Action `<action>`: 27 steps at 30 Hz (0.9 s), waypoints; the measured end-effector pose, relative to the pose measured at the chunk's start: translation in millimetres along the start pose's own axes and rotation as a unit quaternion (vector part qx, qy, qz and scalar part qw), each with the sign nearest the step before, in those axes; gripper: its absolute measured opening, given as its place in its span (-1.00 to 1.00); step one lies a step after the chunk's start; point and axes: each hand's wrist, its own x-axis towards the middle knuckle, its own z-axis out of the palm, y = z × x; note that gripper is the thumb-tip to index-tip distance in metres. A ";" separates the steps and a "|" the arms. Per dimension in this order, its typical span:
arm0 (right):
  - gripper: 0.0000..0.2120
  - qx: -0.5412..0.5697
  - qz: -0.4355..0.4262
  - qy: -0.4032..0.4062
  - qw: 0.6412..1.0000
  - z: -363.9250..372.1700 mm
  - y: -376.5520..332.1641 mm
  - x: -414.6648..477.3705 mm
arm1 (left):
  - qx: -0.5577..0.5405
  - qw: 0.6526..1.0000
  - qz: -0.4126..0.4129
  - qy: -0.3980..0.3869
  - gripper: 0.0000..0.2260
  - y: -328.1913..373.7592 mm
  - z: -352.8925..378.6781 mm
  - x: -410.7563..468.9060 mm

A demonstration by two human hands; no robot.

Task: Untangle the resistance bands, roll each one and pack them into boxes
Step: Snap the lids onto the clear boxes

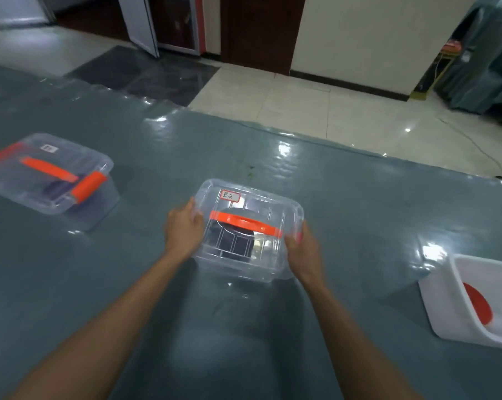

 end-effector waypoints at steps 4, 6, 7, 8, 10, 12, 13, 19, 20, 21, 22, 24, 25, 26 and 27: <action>-0.67 -0.069 -0.023 0.014 0.997 11.2 8.6 3.3 | 0.120 0.991 0.037 -0.038 -0.53 -2.9 6.1 -0.4; -0.67 -0.118 -0.027 0.015 0.993 16.0 12.0 5.5 | 0.170 0.982 0.059 -0.065 -0.50 0.9 4.3 -0.7; -0.65 -0.132 -0.027 0.018 0.991 18.1 13.6 6.5 | 0.201 0.973 0.093 -0.065 -0.53 4.0 5.8 -0.5; -0.62 -0.142 -0.021 0.024 0.989 20.0 14.0 6.9 | 0.225 0.963 0.135 -0.057 -0.57 8.6 7.4 -1.2; -0.57 -0.142 -0.011 0.030 0.989 23.4 17.3 7.3 | 0.230 0.951 0.200 -0.059 -0.63 19.0 15.5 -5.2; -0.53 -0.099 0.001 0.040 0.994 25.7 18.8 5.2 | 0.242 0.935 0.231 -0.117 -0.57 26.8 26.7 -11.5; -0.51 -0.061 0.011 0.045 0.997 26.5 19.2 4.0 | 0.260 0.926 0.233 -0.144 -0.54 28.1 31.7 -14.5; -0.16 0.137 0.222 0.043 0.964 31.9 26.0 -0.7 | 0.262 0.924 0.237 -0.143 -0.51 24.0 31.4 -16.0; -0.20 0.157 0.245 0.034 0.956 31.5 26.5 0.2 | 0.263 0.924 0.237 -0.144 -0.51 24.5 31.1 -16.5; -0.28 0.175 0.256 0.026 0.950 31.2 26.0 0.4 | 0.261 0.925 0.237 -0.144 -0.51 25.0 31.1 -17.0; -0.36 0.180 0.250 0.027 0.951 30.3 25.4 0.2 | 0.257 0.926 0.237 -0.144 -0.52 25.6 31.2 -17.0; -0.47 0.141 0.205 0.050 0.967 27.1 21.1 -3.7 | 0.249 0.928 0.236 -0.144 -0.52 26.0 30.7 -16.8; -0.51 0.111 0.172 0.064 0.977 25.7 18.5 -5.8 | 0.246 0.929 0.235 -0.146 -0.53 26.0 30.2 -16.7; -0.54 0.081 0.143 0.077 0.983 24.8 16.3 -8.0 | 0.244 0.929 0.234 -0.149 -0.53 26.1 29.7 -16.7; -0.54 0.061 0.114 0.082 0.988 24.0 13.6 -10.1 | 0.244 0.929 0.233 -0.149 -0.53 26.1 29.8 -17.2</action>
